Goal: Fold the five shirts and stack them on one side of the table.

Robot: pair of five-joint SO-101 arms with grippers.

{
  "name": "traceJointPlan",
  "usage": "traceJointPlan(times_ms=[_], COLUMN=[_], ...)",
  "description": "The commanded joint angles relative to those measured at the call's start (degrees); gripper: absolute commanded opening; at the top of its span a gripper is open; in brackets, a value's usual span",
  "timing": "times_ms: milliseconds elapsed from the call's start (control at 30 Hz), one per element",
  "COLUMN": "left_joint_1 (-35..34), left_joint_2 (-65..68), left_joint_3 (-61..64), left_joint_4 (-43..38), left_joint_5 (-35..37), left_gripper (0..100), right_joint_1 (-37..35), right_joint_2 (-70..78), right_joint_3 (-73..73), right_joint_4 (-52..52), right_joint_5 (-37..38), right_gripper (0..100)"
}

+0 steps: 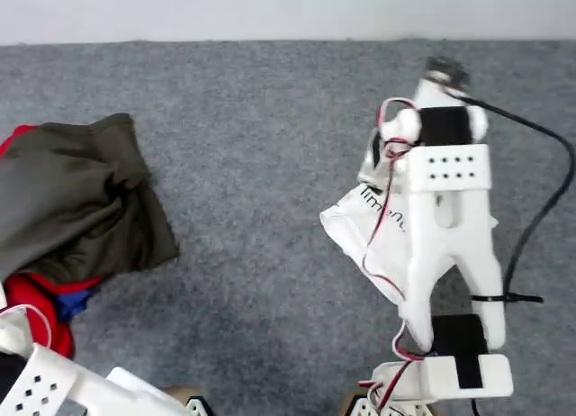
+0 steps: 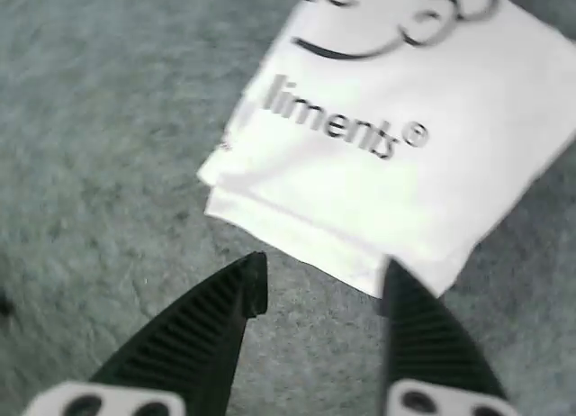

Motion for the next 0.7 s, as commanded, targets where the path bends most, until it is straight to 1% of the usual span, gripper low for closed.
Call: traceJointPlan(times_ms=[0,67,167,267,433,567,667], left_joint_1=[0.5,0.5,0.5,0.5,0.5,0.5,0.5], left_joint_2=[-0.7,-0.7,-0.7,-0.7,-0.7,-0.7,-0.7], left_joint_3=[-0.6,-0.6,-0.6,-0.6,-0.6,-0.6,-0.6], left_joint_4=[-1.1,-1.1,-1.1,-1.1,-1.1,-1.1,-1.1], left_joint_5=[-0.4,-0.4,-0.4,-0.4,-0.4,-0.5,-0.5], left_gripper=[2,2,2,2,2,2,2], right_joint_1=[5.0,6.7,8.2,9.1,9.5,11.0,12.4], right_joint_2=[1.5,3.9,7.7,11.1,16.6,21.6,25.6], right_joint_3=[3.0,5.8,9.8,12.0,13.5,13.5,13.2], right_joint_4=[-3.8,-8.1,-15.0,-20.7,-30.1,-35.1,-37.0], right_joint_5=[-8.0,-11.0,-14.8,-16.9,-17.5,-17.5,-17.3], right_gripper=[43.7,48.1,48.7,48.7,48.7,48.7,48.6])
